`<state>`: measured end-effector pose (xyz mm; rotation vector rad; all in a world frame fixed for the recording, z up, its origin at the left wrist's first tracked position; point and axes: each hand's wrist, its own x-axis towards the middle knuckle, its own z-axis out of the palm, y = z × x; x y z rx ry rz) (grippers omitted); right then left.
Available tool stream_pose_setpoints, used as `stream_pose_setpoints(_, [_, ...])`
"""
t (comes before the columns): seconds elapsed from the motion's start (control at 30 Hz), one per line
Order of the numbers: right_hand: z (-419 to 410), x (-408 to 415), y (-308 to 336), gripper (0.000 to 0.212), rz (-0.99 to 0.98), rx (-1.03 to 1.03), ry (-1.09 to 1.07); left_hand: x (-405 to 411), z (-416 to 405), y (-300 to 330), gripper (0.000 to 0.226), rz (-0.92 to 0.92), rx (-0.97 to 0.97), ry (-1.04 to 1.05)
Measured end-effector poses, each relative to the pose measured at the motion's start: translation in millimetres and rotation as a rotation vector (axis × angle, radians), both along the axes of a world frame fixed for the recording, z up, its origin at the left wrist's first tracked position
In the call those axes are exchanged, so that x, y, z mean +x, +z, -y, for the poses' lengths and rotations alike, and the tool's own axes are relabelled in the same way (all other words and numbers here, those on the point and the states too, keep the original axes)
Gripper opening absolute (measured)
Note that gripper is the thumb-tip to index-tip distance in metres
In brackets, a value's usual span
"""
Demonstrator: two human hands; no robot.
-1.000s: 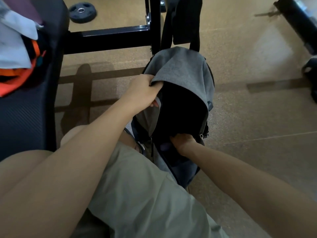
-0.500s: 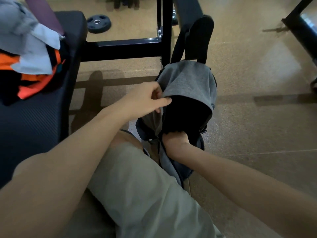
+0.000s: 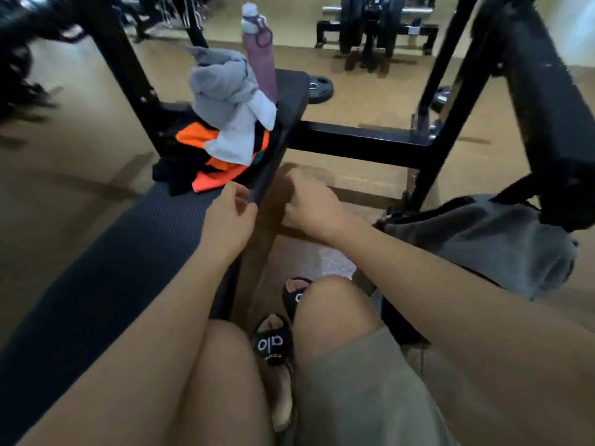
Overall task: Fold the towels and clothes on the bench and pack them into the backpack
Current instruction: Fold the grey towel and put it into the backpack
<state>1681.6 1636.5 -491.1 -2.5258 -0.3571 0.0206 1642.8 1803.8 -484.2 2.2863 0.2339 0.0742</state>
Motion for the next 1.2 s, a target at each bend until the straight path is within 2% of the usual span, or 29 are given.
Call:
stream_pose_setpoints(0.17, [-63.6, 72.9, -6.7, 0.052, -0.036, 0.239, -0.033, 9.9, -43.2, -30.0, 0.042, -0.005, 0.063, 0.109])
stream_pose_setpoints(0.27, [-91.6, 104.9, -4.8, 0.066, 0.048, 0.344, -0.069, 10.7, -54.1, -47.9, 0.050, 0.001, 0.095, 0.141])
stream_pose_setpoints(0.37, [-109.3, 132.7, 9.9, 0.077, 0.208, 0.343, -0.183, 17.4, -61.7, -57.9, 0.057, -0.001, 0.126, 0.136])
stream_pose_setpoints(0.47, [-119.7, 160.1, 28.1, 0.087, 0.291, 0.257, -0.162, 31.8, -69.5, -59.4, 0.063, -0.020, 0.127, 0.119])
stream_pose_setpoints(0.53, [-123.9, 176.3, 39.1, 0.078, 0.259, 0.223, -0.165, 39.5, -74.1, -57.5, 0.067, -0.038, 0.080, 0.105])
stream_pose_setpoints(0.67, [-128.3, 195.6, 52.6, 0.027, 0.310, 0.084, -0.193, 45.6, -77.7, -45.7, 0.073, -0.045, -0.008, 0.086])
stream_pose_setpoints(0.77, [-124.5, 188.3, 62.7, 0.028, 0.404, 0.135, -0.176, 43.5, -77.6, -31.4, 0.077, 0.007, -0.028, 0.063])
stream_pose_setpoints(0.87, [-121.6, 165.1, 75.6, 0.030, 0.565, 0.281, -0.126, 42.0, -77.5, -13.6, 0.087, 0.103, -0.092, 0.072])
stream_pose_setpoints(1.03, [-116.6, 79.0, 94.9, 0.014, 0.784, 0.450, 0.053, 29.8, -67.6, 34.4, 0.108, 0.337, -0.150, 0.102])
stream_pose_setpoints(1.1, [-111.2, 33.7, 96.7, 0.009, 0.789, 0.460, 0.132, 18.1, -62.4, 55.8, 0.102, 0.425, -0.090, 0.088])
stream_pose_setpoints(1.2, [-100.4, -21.2, 92.8, 0.006, 0.661, 0.488, 0.223, -4.7, -60.7, 74.4, 0.065, 0.511, -0.013, 0.095])
